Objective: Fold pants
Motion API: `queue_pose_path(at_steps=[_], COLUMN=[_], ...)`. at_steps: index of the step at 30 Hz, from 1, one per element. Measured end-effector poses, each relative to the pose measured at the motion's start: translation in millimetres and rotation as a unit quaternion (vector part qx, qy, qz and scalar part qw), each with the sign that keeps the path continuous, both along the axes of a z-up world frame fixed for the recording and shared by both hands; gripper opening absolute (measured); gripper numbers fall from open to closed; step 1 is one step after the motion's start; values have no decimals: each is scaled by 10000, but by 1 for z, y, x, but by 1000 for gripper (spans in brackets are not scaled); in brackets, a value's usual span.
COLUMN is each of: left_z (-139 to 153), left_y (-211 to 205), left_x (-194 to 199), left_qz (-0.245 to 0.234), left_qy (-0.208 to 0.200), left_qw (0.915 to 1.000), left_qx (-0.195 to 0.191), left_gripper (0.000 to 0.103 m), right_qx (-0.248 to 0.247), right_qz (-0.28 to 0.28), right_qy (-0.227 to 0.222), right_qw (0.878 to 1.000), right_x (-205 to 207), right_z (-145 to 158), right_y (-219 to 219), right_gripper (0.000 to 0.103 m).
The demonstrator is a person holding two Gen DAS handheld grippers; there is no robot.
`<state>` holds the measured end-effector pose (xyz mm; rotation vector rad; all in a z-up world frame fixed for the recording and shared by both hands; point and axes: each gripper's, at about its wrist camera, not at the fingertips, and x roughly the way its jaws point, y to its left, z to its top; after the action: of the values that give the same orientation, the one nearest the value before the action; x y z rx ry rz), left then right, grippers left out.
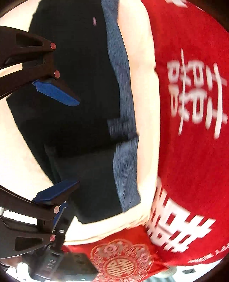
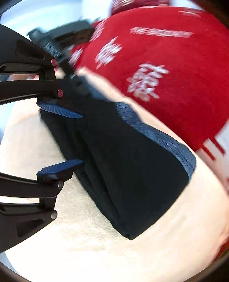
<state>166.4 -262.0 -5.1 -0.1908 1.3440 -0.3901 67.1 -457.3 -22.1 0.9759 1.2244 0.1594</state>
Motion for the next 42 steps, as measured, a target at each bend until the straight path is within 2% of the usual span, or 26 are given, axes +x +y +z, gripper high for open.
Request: queue_pose_path(at_steps=[5,6,7,8,9,10,12,14,16,19,21,23,24,26,27,28,30,33,35,36,37,42], left_z=[-13,-19,-24,-29,-33,-33,-21,-9,-8,-29,-38,-35,-33,-27,-23,-18,-6,14,21,20,19,-4], left_y=[-26,-30,-32,-35,-36,-36,-33,-27,-24,-18,-17,-14,-11,-4,-1,3,5,0,-12,-20,-27,-62], left_x=[4,5,5,5,5,4,0,-8,-16,-24,-29,-33,-35,-36,-36,-35,-30,-16,-1,6,13,39], left_qz=[-232,-261,-298,-327,-339,-329,-296,-286,-301,-224,-154,-47,57,187,212,248,289,311,260,244,205,212], left_qy=[192,293,378,425,452,452,300,153,106,317,290,175,141,112,111,75,-64,-358,-449,-477,-477,-346], left_qw=[9995,9992,9988,9983,9980,9978,9987,9993,9989,9978,9973,9968,9960,9960,9962,9959,9948,9937,9942,9942,9942,9929], left_qx=[42,38,102,218,287,348,294,202,331,532,659,783,884,867,833,861,975,1014,946,932,938,1118], left_gripper=[83,69,59,57,49,46,46,46,46,46,47,61,73,76,76,76,76,76,76,76,76,76], right_qx=[547,653,776,863,977,1117,1138,812,578,415,381,187,-26,-23,13,-116,-376,-929,-1282,-1477,-1561,-1856], right_qz=[-311,-410,-529,-598,-697,-842,-752,-250,209,267,273,483,746,1024,1152,1231,1245,1015,982,977,974,1250], right_qy=[207,240,314,399,576,725,620,385,428,701,887,818,732,741,801,765,481,33,24,92,92,26], right_qw=[9978,9967,9951,9937,9911,9875,9887,9956,9972,9963,9950,9953,9945,9920,9901,9894,9903,9905,9869,9842,9829,9746], right_x=[4,0,1,2,1,-1,1,4,3,0,-1,4,7,8,8,8,10,22,40,51,58,91], right_z=[-19,-23,-31,-37,-45,-52,-46,-25,-15,-31,-45,-41,-33,-26,-22,-13,9,39,45,45,44,37], right_y=[-2,-2,-2,-4,-4,-4,-4,6,19,24,26,29,34,38,39,32,26,-3,-19,-27,-31,-35], right_gripper=[52,49,37,24,5,5,4,4,4,4,4,4,6,13,20,25,28,28,25,16,13,13])
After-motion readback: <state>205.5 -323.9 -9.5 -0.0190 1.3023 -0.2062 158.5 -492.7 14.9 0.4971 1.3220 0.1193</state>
